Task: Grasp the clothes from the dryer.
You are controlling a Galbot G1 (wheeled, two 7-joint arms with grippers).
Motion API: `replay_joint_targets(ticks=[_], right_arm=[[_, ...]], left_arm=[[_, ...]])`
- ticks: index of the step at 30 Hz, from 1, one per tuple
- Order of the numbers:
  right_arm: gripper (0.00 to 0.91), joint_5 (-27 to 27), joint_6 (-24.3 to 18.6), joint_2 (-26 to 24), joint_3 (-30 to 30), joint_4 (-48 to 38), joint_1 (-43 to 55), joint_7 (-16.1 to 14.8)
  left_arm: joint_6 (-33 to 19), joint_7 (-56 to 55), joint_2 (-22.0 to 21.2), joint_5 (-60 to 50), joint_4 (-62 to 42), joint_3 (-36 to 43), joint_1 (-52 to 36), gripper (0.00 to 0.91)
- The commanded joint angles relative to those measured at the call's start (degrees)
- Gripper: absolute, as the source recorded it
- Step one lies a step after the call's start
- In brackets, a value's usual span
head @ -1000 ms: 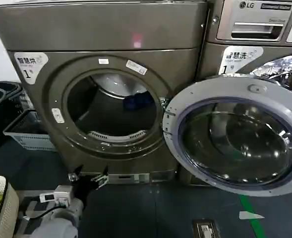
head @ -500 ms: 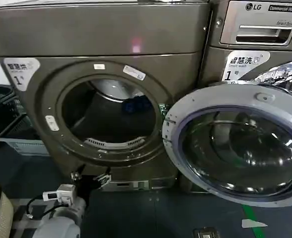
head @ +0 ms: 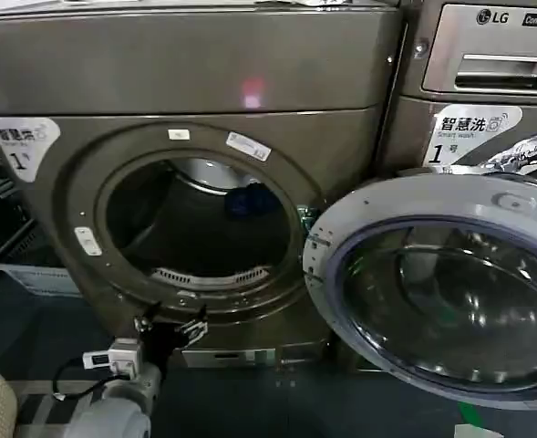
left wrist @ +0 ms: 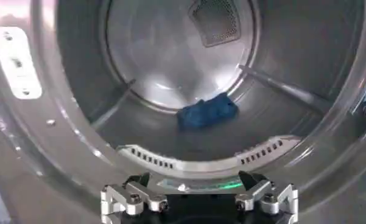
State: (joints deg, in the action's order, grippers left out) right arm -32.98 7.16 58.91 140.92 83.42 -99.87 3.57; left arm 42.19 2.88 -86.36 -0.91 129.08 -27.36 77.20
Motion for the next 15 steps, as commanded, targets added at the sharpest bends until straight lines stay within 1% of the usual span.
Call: replay_joint_targets(ticks=[1, 15], right_arm=[[0.907, 0.02, -0.03, 0.02, -0.03, -0.07, 0.01, 0.01], [0.907, 0.05, -0.04, 0.04, -0.25, -0.24, 0.16, -0.04]], left_arm=[[2.81, 0.12, 0.03, -0.09, 0.03, -0.01, 0.02, 0.907], [2.81, 0.08, -0.03, -0.43, -0.14, 0.09, 0.01, 0.907]])
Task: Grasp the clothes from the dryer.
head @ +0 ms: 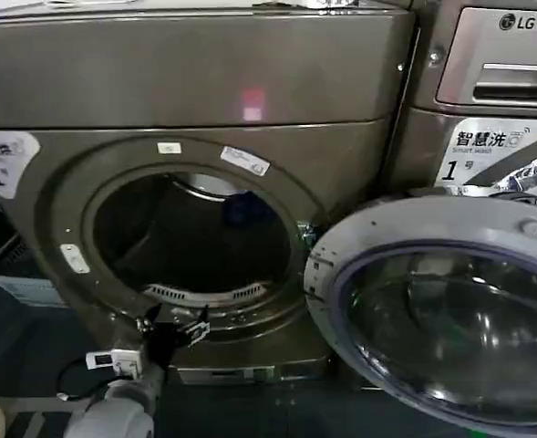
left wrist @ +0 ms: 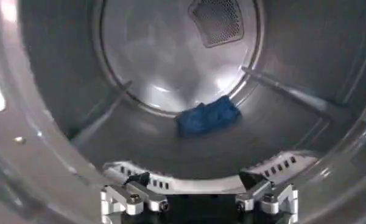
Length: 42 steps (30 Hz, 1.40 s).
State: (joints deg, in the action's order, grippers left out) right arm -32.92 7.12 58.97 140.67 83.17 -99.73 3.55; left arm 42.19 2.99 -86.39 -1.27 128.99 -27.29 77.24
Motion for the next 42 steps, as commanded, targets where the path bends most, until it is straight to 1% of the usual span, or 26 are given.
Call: replay_joint_targets(ticks=[1, 8, 16, 20, 22, 26, 27, 31, 32, 33, 34, 35, 36, 37, 40, 42], right_arm=[[0.907, 0.0, 0.0, -0.04, -0.03, -0.02, 0.02, -0.01], [0.907, 0.02, -0.04, -0.04, -0.12, -0.24, 0.01, -0.04], [0.907, 0.03, -0.11, -0.09, -0.17, -0.51, -0.02, -0.06], [0.907, 0.06, -0.15, -0.06, -0.3, -0.52, 0.0, -0.06], [0.907, 0.07, -0.17, -0.11, -0.34, -0.55, 0.02, -0.06], [0.907, 0.37, -0.91, -0.25, -0.39, -0.97, 0.01, 0.26], [0.907, 0.34, -1.09, -0.27, -0.33, -1.03, -0.1, 0.19], [0.907, 0.35, -1.39, -0.36, -0.21, -1.1, -0.3, 0.03], [0.907, 0.35, -1.44, -0.36, -0.24, -1.11, -0.3, -0.04], [0.907, 0.31, -1.48, -0.34, -0.24, -1.1, -0.24, -0.12], [0.907, 0.2, -1.48, -0.31, -0.25, -1.06, -0.2, -0.18], [0.907, 0.2, -1.57, -0.28, -0.29, -1.1, -0.2, -0.19], [0.907, 0.13, -1.57, -0.23, -0.3, -1.07, -0.21, -0.2], [0.907, 0.15, -1.69, -0.21, -0.34, -1.07, -0.23, -0.23], [0.907, 0.15, -1.8, -0.17, -0.6, -1.05, -0.21, -0.24], [0.907, 0.08, -1.8, -0.2, -0.69, -0.95, -0.15, -0.22]], left_arm=[[2.81, -0.01, 0.02, -0.07, -0.05, 0.06, -0.04, 0.907], [2.81, 0.04, 0.14, -0.3, -0.16, 0.21, -0.25, 0.907], [2.81, 2.76, 0.1, -0.14, 0.24, -0.09, -0.97, 0.907], [1.48, 2.21, 0.18, -0.29, -0.68, -0.55, -0.97, 0.907], [2.68, 1.8, 0.07, -0.01, -0.54, -0.31, -1.05, 0.907], [1.73, 0.77, -0.54, -1.6, -1.64, 1.78, -2.06, 0.907], [0.33, 0.38, -0.83, -3.07, -2.64, 3.16, -3.18, 0.907], [-2.47, -1.72, -2.32, -5.52, -7.62, 6.32, -9.11, 0.907], [-5.6, -2.02, -3.02, -8.83, -10.99, 6.84, -11.83, 0.907], [-7.65, -1.9, -3.39, -10.7, -13.27, 6.97, -13.38, 0.907], [-8.12, -2.04, -3.62, -10.34, -15.94, 7.02, -15.07, 0.907], [-6.93, -2.25, -3.93, -8.25, -18.17, 6.9, -17.26, 0.907], [-6.79, -2.53, -4.36, -7.61, -19.59, 6.73, -19.52, 0.907], [-7.91, -2.55, -4.77, -8.56, -23.54, 6.3, -21.63, 0.907], [-8.59, -2.4, -6.07, -8.19, -29.19, 5.5, -28.0, 0.907], [-12.29, -2.47, -6.55, -8.58, -33.66, 5.25, -32.27, 0.907]])
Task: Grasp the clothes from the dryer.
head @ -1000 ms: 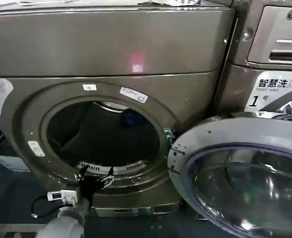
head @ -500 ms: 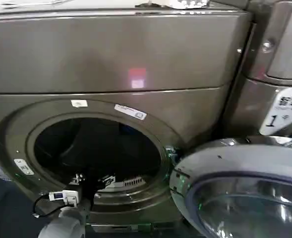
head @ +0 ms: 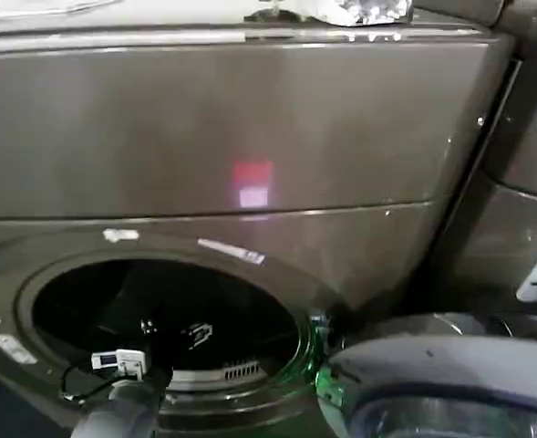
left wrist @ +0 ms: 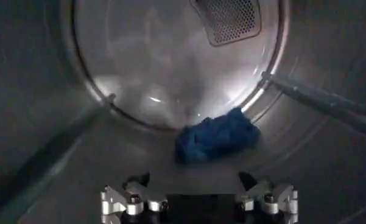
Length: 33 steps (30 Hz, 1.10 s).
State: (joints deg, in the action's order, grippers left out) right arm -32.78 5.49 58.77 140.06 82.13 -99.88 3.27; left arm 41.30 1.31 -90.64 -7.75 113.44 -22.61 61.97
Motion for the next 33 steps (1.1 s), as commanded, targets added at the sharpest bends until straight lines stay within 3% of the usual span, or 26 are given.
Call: replay_joint_targets(ticks=[1, 9, 20, 30, 33], right_arm=[[0.907, -0.07, -0.17, -0.01, -0.07, 0.19, 0.0, 0.06], [0.907, 0.03, -0.16, -0.35, -0.6, 0.01, 0.2, -0.01], [0.907, 0.28, -0.18, -0.96, -0.94, -0.25, 0.34, -0.02], [0.907, 0.3, -0.2, -1.15, -1.05, -0.22, 0.31, -0.02], [0.907, 0.32, -0.19, -1.18, -1.13, -0.15, 0.21, -0.02]], left_arm=[[-13.13, -0.98, -2.55, -2.29, -20.87, 0.4, -18.3, 0.907], [-15.1, -1.81, -4.36, -2.35, -37.42, -3.31, -29.84, 0.907], [-22.54, 0.05, -4.36, -5.12, -60.24, -6.5, -42.36, 0.907], [-23.75, 6.94, -4.36, -15.3, -67.58, -6.81, -46.73, 0.907], [-24.83, 15.06, -4.36, -27.24, -66.92, -7.03, -46.35, 0.907]])
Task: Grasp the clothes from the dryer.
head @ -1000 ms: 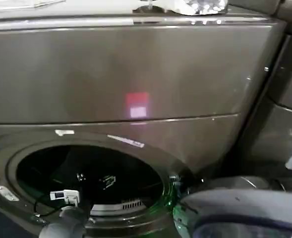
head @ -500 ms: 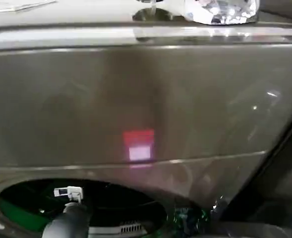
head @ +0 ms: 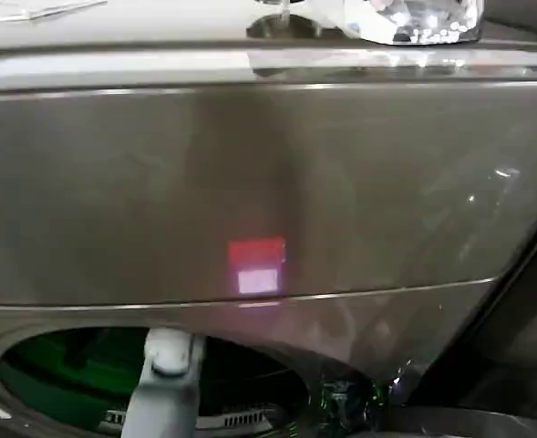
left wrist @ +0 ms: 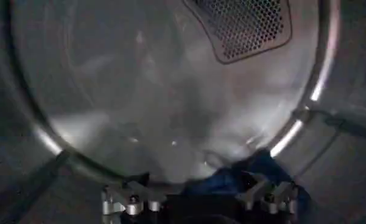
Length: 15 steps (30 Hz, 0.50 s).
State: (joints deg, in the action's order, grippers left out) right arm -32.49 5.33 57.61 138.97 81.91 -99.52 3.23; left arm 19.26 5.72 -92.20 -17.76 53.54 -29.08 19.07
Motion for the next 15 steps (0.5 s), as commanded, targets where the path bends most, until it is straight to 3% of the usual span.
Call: replay_joint_targets(ticks=[1, 3, 5, 7, 15], right_arm=[[0.907, 0.03, -0.04, -0.03, -0.05, 0.1, -0.13, 0.04], [0.907, 0.05, -0.07, -0.01, -0.12, 0.1, -0.24, 0.02], [0.907, 0.07, -0.15, 0.06, -0.25, 0.15, -0.38, -0.02], [0.907, 0.11, -0.16, -0.04, -0.26, 0.14, -0.5, -0.02], [0.907, 1.32, -0.47, -0.41, -0.17, -0.12, -0.51, -0.07]], left_arm=[[-4.32, 13.74, -2.8, -23.3, -6.74, -0.34, -3.21, 0.907], [-9.44, 22.35, -2.8, -38.01, -6.58, -0.81, -3.1, 0.907], [-12.54, 28.05, -2.8, -42.56, -6.83, -1.51, -3.62, 0.907], [-18.89, 36.75, -2.8, -47.88, -5.95, -1.77, -3.75, 0.907], [-22.59, 50.3, -0.93, -50.66, -5.84, -1.82, -5.51, 0.907]])
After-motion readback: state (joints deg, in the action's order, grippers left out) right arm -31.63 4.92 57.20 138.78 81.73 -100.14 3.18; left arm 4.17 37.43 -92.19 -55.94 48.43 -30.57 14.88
